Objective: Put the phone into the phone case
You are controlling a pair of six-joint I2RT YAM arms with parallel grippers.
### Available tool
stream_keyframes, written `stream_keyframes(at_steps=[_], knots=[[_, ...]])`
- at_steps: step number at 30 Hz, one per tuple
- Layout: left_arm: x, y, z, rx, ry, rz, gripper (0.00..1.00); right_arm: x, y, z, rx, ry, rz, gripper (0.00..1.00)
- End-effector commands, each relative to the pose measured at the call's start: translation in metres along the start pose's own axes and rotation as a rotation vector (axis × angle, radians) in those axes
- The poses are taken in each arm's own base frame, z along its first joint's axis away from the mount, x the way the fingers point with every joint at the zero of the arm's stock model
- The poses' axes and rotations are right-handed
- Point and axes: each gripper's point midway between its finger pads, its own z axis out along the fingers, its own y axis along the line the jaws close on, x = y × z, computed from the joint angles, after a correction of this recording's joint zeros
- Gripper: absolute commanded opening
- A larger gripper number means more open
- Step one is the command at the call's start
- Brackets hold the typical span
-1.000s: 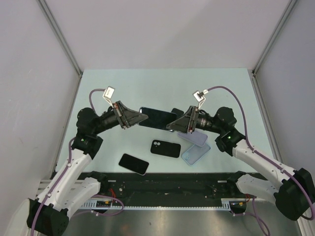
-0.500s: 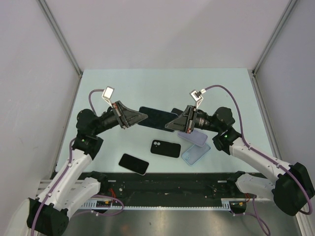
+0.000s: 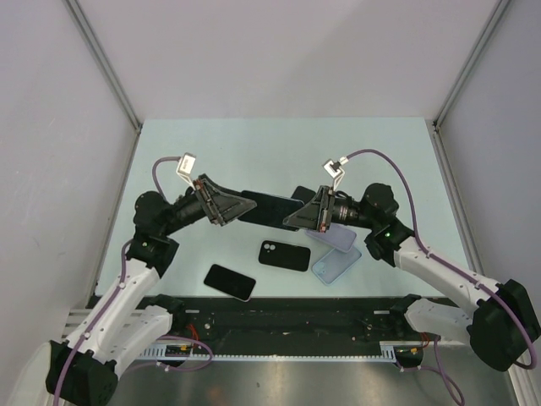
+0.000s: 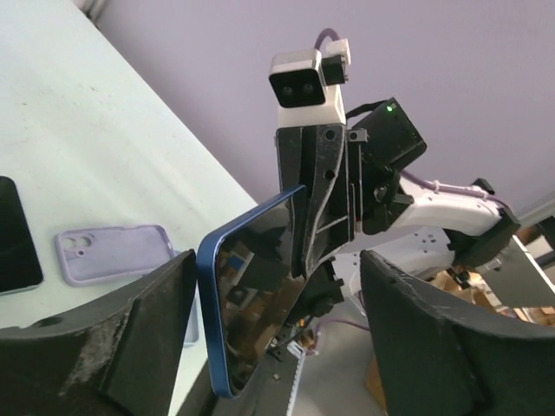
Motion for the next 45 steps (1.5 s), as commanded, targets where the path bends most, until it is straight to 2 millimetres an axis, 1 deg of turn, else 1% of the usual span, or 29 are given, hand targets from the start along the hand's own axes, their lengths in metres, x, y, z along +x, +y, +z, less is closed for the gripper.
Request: stream_keyframes(at_steps=[1,3,4,6,8,9,11,12,14,15,18,19,20,21,22,23,24,25,26,29,32,34,36,41,45], knots=[[-0.005,0.012,-0.003,-0.028,-0.047,0.088,0.86,-0.005,-0.005,-0.002,0.019,-0.015,-0.039,0.00],[-0.003,0.023,-0.006,-0.054,-0.051,0.102,0.91,-0.006,-0.012,-0.005,0.041,-0.011,-0.043,0.00],[-0.001,0.031,-0.009,-0.079,-0.051,0.096,0.95,-0.003,-0.017,-0.007,0.065,-0.001,-0.029,0.00],[0.002,0.048,-0.012,-0.137,-0.049,0.097,1.00,-0.003,-0.026,-0.010,0.102,-0.002,-0.035,0.00],[0.002,0.062,-0.014,-0.196,-0.055,0.119,1.00,0.001,-0.036,-0.014,0.149,0.008,-0.026,0.00],[0.007,0.072,-0.016,-0.240,-0.042,0.100,1.00,0.001,-0.042,-0.016,0.172,0.007,-0.020,0.00],[0.008,0.086,-0.019,-0.302,-0.033,0.120,1.00,0.007,-0.054,-0.019,0.217,0.024,0.004,0.00],[0.011,0.103,-0.024,-0.386,-0.031,0.097,1.00,0.008,-0.060,-0.021,0.241,0.026,0.000,0.00],[0.014,0.118,-0.029,-0.453,-0.026,0.114,1.00,0.014,-0.075,-0.026,0.292,0.048,0.032,0.00],[0.015,0.128,-0.033,-0.498,-0.032,0.109,1.00,0.016,-0.079,-0.027,0.305,0.054,0.036,0.00],[0.022,0.147,-0.040,-0.571,-0.023,0.095,1.00,0.023,-0.095,-0.035,0.348,0.069,0.088,0.00],[0.024,0.151,-0.041,-0.585,-0.017,0.100,1.00,0.029,-0.102,-0.039,0.362,0.076,0.112,0.00],[0.029,0.157,-0.043,-0.606,-0.003,0.089,1.00,0.030,-0.108,-0.042,0.377,0.073,0.125,0.00],[0.035,0.163,-0.047,-0.636,0.018,0.073,1.00,0.034,-0.113,-0.045,0.383,0.083,0.144,0.00],[0.036,0.170,-0.050,-0.665,0.024,0.081,1.00,0.040,-0.119,-0.049,0.392,0.091,0.160,0.00],[0.038,0.176,-0.053,-0.699,0.032,0.076,1.00,0.041,-0.124,-0.052,0.402,0.086,0.175,0.00],[0.045,0.185,-0.061,-0.752,0.057,0.056,1.00,0.044,-0.126,-0.054,0.400,0.089,0.187,0.00],[0.045,0.192,-0.066,-0.797,0.055,0.068,1.00,0.043,-0.127,-0.054,0.395,0.081,0.191,0.00],[0.048,0.196,-0.069,-0.817,0.064,0.067,1.00,0.051,-0.132,-0.057,0.401,0.085,0.220,0.00],[0.057,0.207,-0.076,-0.858,0.087,0.056,1.00,0.058,-0.140,-0.056,0.398,0.099,0.254,0.00],[0.068,0.216,-0.080,-0.889,0.128,0.039,1.00,0.063,-0.143,-0.054,0.383,0.115,0.285,0.00],[0.075,0.221,-0.080,-0.899,0.162,0.026,1.00,0.062,-0.142,-0.053,0.371,0.111,0.283,0.00],[0.081,0.220,-0.076,-0.891,0.185,0.020,1.00,0.062,-0.143,-0.053,0.374,0.111,0.290,0.00],[0.084,0.213,-0.063,-0.864,0.205,0.017,1.00,0.061,-0.143,-0.056,0.392,0.092,0.286,0.00],[0.089,0.210,-0.055,-0.854,0.224,0.022,1.00,0.064,-0.145,-0.056,0.393,0.071,0.307,0.00]])
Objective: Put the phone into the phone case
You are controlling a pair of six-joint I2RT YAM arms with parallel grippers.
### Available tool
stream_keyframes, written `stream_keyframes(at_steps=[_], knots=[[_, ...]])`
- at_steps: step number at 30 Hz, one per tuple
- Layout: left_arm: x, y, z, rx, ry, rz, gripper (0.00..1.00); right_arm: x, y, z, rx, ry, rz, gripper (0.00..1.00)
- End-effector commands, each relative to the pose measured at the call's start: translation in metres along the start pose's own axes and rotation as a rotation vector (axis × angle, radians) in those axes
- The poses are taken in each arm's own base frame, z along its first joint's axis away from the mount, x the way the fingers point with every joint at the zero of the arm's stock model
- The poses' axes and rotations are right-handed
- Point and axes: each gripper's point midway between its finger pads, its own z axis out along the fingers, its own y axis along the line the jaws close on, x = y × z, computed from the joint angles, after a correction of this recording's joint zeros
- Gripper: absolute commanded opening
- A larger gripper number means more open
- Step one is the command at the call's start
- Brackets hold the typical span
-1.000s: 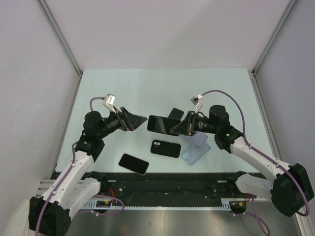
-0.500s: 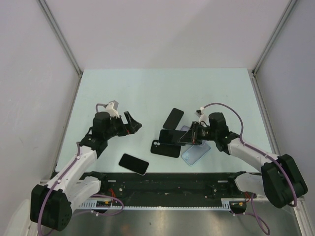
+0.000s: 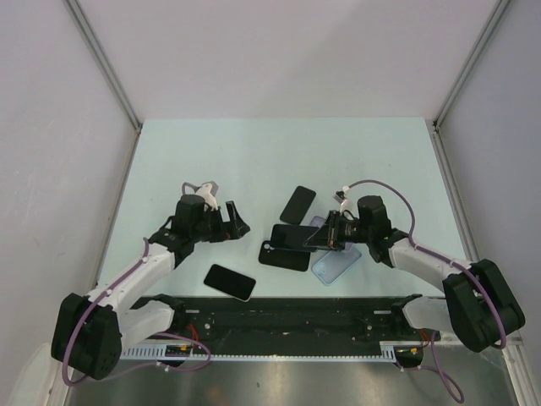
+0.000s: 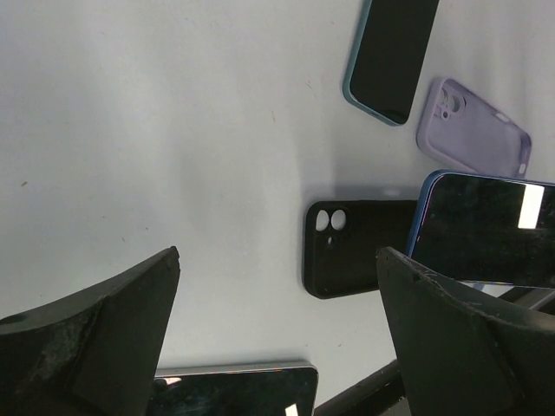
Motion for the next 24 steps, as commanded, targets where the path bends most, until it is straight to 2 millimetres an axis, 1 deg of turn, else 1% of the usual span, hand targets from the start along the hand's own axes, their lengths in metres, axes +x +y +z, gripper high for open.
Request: stream_keyframes(at_steps=[1,4,8,9,10,13,18,19,24], knots=[[-0.013,-0.017,0.001,0.019,-0.028,0.022,1.00,-0.004,0.015,-0.002,-0.068,-0.037,-0.018,0.00],[-0.008,-0.021,0.005,0.015,-0.013,0.028,1.00,0.001,0.013,0.002,-0.069,-0.026,-0.005,0.00],[-0.003,-0.026,0.011,0.015,0.007,0.028,1.00,0.013,0.006,0.009,-0.056,-0.006,0.022,0.00],[0.001,-0.028,0.014,0.015,0.017,0.032,1.00,0.015,0.009,0.010,-0.066,-0.004,0.015,0.00],[0.000,-0.030,0.014,0.014,0.016,0.035,1.00,0.016,0.007,0.011,-0.065,-0.001,0.026,0.00],[0.001,-0.033,0.016,-0.015,-0.004,0.037,1.00,0.019,0.009,0.013,-0.088,-0.010,0.056,0.00],[0.002,-0.042,0.018,-0.027,-0.024,0.050,1.00,0.019,0.004,0.015,-0.070,-0.024,0.086,0.00],[-0.001,-0.040,0.018,-0.044,-0.036,0.054,1.00,0.019,0.003,0.016,-0.066,-0.025,0.091,0.00],[0.006,-0.041,0.024,-0.071,-0.030,0.070,1.00,0.019,-0.002,0.019,-0.057,-0.033,0.110,0.00]])
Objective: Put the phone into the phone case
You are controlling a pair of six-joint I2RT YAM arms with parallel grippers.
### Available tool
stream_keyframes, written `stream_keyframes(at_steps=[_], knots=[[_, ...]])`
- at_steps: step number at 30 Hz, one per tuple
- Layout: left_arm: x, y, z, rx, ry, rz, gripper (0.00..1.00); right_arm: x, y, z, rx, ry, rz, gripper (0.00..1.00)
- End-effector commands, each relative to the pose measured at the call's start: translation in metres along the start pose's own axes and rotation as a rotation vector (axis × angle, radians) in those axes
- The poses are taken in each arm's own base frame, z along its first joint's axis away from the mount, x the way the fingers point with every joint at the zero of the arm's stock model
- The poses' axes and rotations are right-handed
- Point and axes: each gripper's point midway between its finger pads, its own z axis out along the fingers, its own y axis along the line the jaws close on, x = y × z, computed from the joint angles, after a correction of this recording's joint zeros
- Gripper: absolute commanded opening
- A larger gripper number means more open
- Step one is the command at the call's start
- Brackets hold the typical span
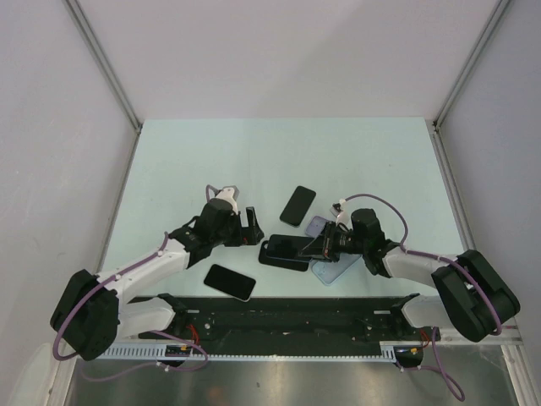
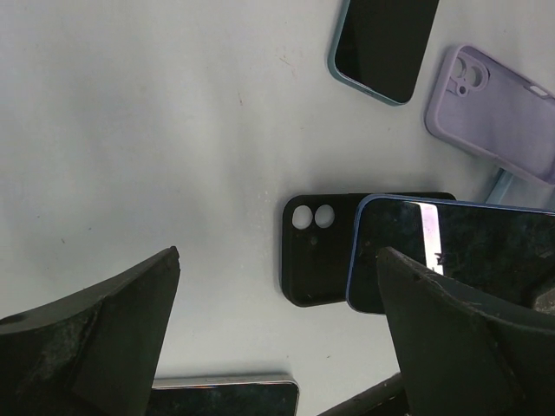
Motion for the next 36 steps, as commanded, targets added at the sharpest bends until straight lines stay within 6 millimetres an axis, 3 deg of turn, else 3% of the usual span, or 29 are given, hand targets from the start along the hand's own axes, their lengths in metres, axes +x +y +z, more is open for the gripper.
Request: stream_keyframes(at_steps=[1,23,36], knots=[[-0.020,-0.012,0.003,-0.014,-0.069,-0.016,1.00,-0.010,0.012,0.004,-0.054,-0.041,-0.030,0.00],[0.002,-0.037,0.032,0.045,0.021,0.044,0.90,0.002,-0.017,0.024,-0.028,0.046,0.058,0.00],[0.005,-0.050,0.036,0.080,0.035,0.041,0.88,0.004,-0.034,0.029,0.005,0.053,0.133,0.00]])
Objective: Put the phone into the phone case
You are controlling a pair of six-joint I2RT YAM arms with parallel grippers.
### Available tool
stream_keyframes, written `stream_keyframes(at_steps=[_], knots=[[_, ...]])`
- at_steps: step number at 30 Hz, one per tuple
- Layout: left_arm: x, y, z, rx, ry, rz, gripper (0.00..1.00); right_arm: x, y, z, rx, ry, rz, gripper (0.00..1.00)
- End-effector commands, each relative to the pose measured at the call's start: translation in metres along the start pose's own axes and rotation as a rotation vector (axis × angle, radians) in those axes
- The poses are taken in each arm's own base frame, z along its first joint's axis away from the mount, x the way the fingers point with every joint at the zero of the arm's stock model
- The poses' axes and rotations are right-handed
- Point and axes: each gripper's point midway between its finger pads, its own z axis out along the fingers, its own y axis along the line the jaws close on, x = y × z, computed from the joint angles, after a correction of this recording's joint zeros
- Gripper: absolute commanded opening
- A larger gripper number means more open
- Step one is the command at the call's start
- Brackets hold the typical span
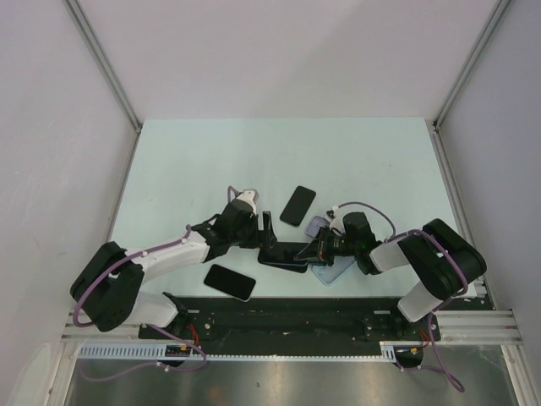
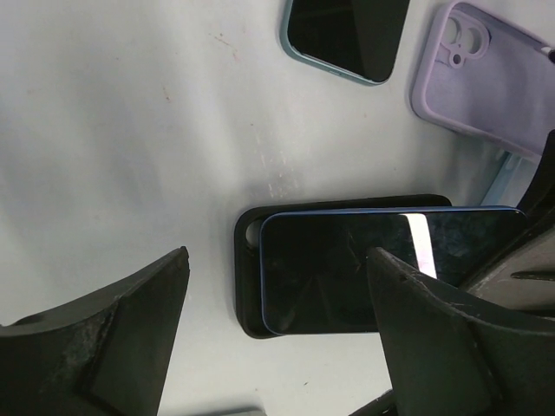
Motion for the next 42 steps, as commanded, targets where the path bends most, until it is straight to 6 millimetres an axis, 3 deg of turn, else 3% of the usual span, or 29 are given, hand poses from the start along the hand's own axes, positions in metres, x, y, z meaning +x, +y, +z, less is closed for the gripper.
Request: stream_keyframes(at_steps=[1,16,31,36,42], knots=[[-0.020,-0.023,0.000,0.061,-0.046,-0.011,0.87,-0.002,-0.005,0.003,0.000,-0.006,0.016,0.00],[0.005,-0.016,0.006,0.059,0.017,-0.008,0.86,-0.005,-0.015,0.020,-0.046,0.040,0.034,0.00],[0.012,-0.013,0.009,0.053,0.038,-0.003,0.86,-0.010,-0.020,0.037,-0.061,0.070,0.045,0.00],[-0.002,-0.013,0.000,0.056,-0.018,0.018,0.86,-0.011,-0.019,0.038,-0.068,0.073,0.043,0.00],[-0.010,0.008,-0.009,0.041,-0.049,-0.005,0.84,-0.010,-0.018,0.038,-0.070,0.078,0.045,0.00]])
